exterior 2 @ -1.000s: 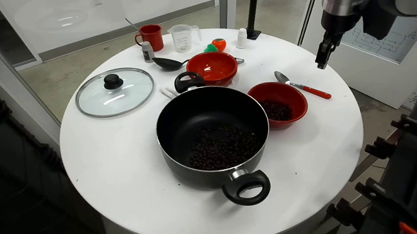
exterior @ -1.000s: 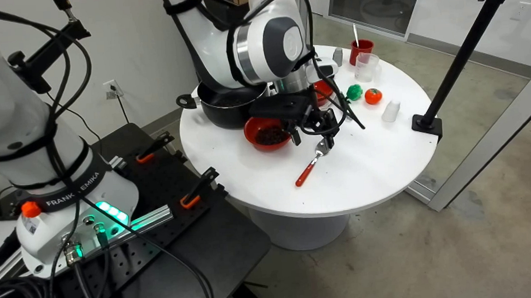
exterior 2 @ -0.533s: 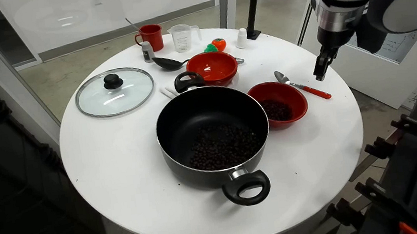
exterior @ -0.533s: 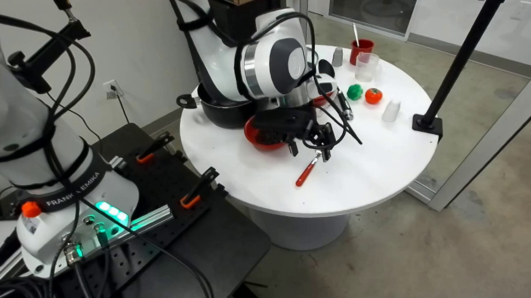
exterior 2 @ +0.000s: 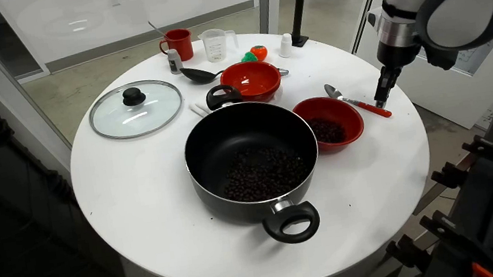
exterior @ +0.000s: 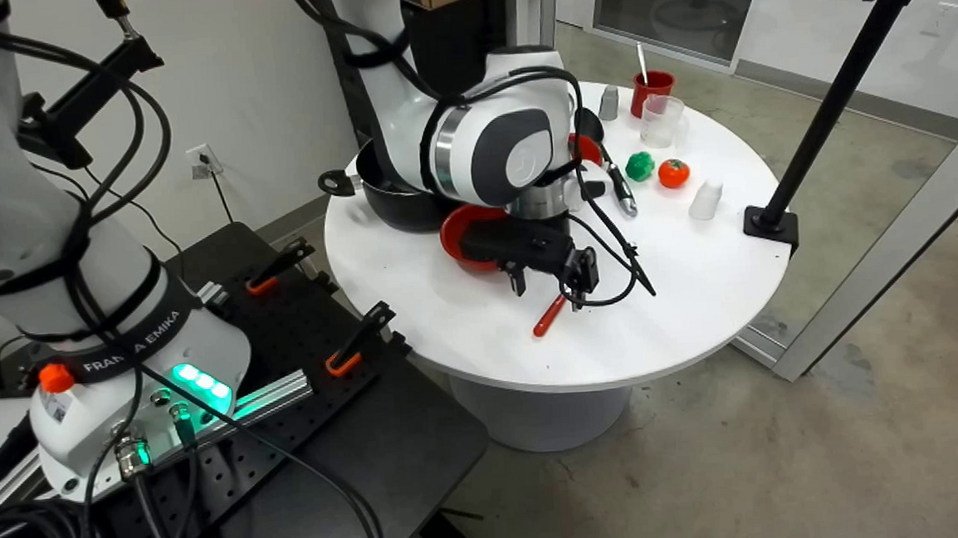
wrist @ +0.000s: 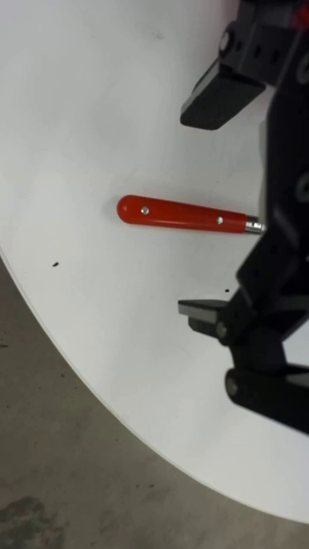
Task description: Use the spoon to put some contents of the bowl in the pot
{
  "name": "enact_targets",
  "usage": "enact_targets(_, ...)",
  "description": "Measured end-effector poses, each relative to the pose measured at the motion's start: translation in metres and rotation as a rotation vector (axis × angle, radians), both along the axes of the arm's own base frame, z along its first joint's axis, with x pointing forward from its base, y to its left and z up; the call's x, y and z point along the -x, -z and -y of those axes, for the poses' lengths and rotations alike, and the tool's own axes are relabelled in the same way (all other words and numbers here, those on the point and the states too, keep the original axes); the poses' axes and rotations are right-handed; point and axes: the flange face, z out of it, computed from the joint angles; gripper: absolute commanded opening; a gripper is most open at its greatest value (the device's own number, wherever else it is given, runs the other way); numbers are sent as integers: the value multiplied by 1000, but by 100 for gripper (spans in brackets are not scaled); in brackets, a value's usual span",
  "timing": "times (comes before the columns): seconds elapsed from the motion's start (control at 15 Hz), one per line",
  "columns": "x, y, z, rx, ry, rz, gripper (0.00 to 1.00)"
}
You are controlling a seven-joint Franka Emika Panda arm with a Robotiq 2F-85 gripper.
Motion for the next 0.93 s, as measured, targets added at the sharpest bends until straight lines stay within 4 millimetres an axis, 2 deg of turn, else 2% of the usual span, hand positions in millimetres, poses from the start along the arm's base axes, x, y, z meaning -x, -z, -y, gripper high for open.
enact_targets(0.47,-1,0,16,-38,-28,1,100)
enact_targets(0.93,-8,17,7,-44,-55,-24,100)
